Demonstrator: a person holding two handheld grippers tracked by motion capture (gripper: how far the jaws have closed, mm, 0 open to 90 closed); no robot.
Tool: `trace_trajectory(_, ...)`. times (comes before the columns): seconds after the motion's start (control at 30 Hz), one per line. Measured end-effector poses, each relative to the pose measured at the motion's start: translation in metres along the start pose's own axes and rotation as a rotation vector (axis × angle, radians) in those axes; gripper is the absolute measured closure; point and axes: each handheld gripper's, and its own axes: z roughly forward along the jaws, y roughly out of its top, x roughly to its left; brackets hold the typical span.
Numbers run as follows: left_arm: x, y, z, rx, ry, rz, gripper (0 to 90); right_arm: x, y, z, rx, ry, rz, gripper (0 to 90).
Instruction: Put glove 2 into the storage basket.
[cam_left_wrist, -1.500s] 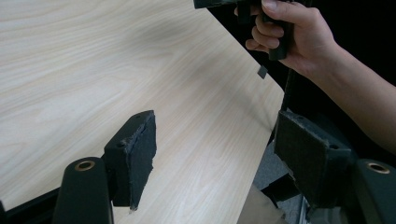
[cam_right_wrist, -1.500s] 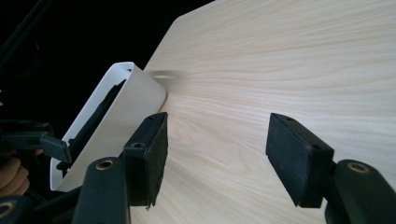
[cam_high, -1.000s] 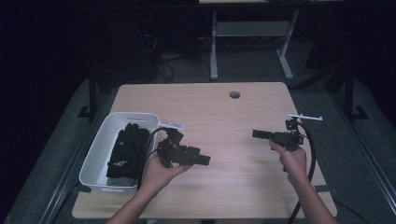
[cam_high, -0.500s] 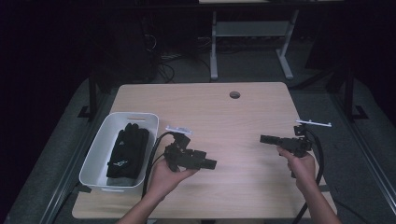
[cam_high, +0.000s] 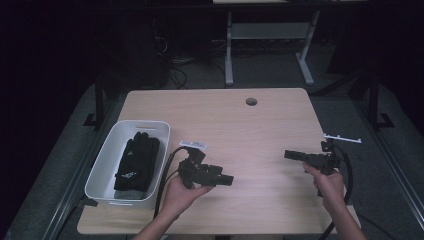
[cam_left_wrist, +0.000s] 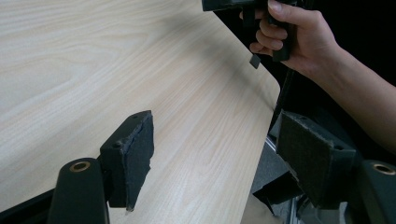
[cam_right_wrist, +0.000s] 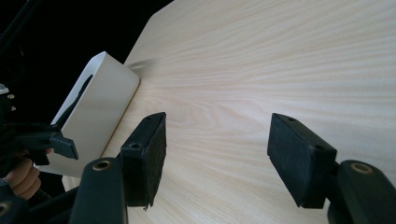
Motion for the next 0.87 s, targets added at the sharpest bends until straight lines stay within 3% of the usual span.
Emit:
trace_trajectory(0.63,0.007,-0.018,0.010,0.002,0.002,-0.007,26.9,-0.011,-0.021,-0.005,0.004,0.000,0.008,36.5)
trace_trajectory(0.87,0.007,-0.024,0.009,0.001,0.008,0.010,26.9,-0.014,-0.029,-0.010,-0.005,-0.015,0.002,35.7)
